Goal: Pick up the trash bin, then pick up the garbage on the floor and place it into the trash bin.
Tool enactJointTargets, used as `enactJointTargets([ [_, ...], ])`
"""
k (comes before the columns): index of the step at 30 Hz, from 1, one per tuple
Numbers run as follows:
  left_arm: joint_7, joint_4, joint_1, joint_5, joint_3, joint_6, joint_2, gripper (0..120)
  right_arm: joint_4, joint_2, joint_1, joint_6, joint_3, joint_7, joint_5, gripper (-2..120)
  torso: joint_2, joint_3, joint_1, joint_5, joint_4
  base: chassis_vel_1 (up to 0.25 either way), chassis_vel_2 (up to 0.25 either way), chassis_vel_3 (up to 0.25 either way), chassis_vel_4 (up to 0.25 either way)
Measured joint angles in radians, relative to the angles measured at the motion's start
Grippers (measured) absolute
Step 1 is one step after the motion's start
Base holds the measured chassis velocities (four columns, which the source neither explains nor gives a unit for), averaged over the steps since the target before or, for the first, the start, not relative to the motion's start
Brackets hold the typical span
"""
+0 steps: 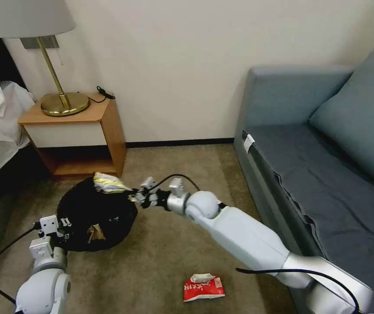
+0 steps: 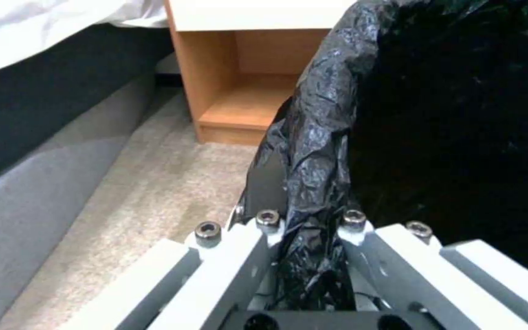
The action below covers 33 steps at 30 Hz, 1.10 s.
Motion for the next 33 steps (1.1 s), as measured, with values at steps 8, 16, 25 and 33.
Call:
enactJointTargets([
  [8,-0.005,-0.005,-0.009,0.010,0.014,-0.004,-0.017,2,-0.002,0.023,-0.007,0.024,-0.072,0.082,0.000,0,0.000,0.000,0.000,-0.0001,-0.0001,0.000,0.000,0.000,0.000],
  [16,-0.007,-0.008,-0.003,0.029,0.019,-0.010,-0.036,2,-0.019,0.023,-0.016,0.034,-0.091,0.093,-0.025,26,0.000,0.000,0.000,0.0001,-0.0001,0.000,0.000,0.000,0.000],
  [25,-0.011,0.016,-0.003,0.030,0.013,-0.021,-0.043,2,-0.017,-0.001,-0.023,0.034,-0.103,0.092,-0.052,60,0.000,0.000,0.000,0.0000,-0.0001,0.000,0.000,0.000,0.000],
  [33,-0.014,0.031,-0.009,0.028,0.006,-0.024,-0.042,2,-0.017,-0.008,-0.033,0.035,-0.106,0.090,-0.062,82,0.000,0.000,0.000,0.0000,-0.0001,0.000,0.000,0.000,0.000],
])
